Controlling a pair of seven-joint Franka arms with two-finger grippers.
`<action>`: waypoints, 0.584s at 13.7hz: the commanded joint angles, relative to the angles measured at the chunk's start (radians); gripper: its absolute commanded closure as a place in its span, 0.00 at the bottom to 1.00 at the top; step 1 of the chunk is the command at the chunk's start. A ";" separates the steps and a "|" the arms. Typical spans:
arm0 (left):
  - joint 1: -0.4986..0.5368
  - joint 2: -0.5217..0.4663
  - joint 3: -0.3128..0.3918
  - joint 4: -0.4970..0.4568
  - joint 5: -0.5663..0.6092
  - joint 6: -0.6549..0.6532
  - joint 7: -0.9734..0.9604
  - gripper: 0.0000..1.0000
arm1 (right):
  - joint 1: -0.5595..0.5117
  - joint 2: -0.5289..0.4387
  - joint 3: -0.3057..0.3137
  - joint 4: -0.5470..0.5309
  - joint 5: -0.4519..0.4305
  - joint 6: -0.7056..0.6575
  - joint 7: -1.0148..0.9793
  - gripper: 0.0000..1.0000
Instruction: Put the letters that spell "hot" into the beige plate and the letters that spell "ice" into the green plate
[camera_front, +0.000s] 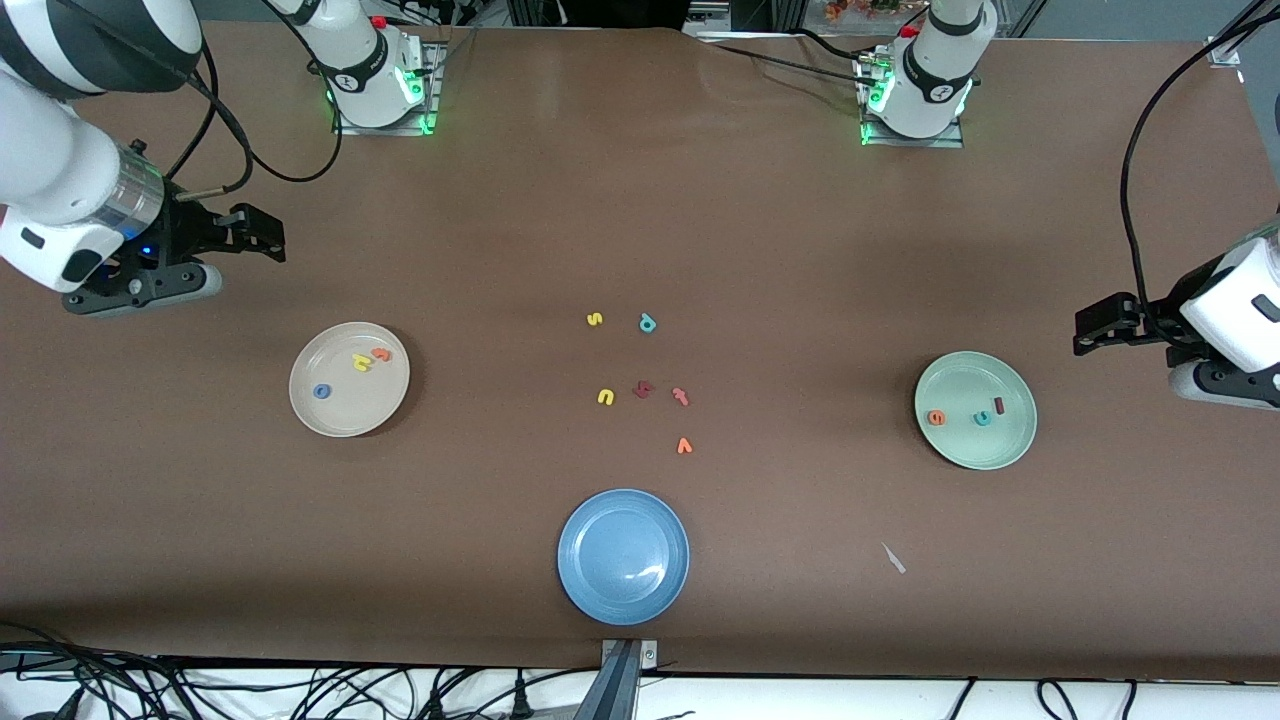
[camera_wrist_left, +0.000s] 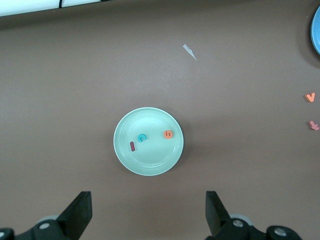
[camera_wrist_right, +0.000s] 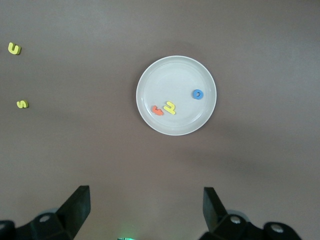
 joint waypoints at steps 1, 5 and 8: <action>0.002 -0.029 0.007 -0.021 -0.033 -0.005 0.027 0.00 | -0.015 0.010 0.003 0.083 -0.014 -0.065 0.007 0.00; -0.006 -0.029 0.004 -0.021 -0.033 -0.006 0.024 0.00 | -0.018 -0.001 -0.035 0.113 -0.009 -0.094 -0.016 0.00; -0.006 -0.029 0.004 -0.021 -0.033 -0.006 0.024 0.00 | -0.041 -0.004 -0.025 0.114 -0.010 -0.099 -0.015 0.00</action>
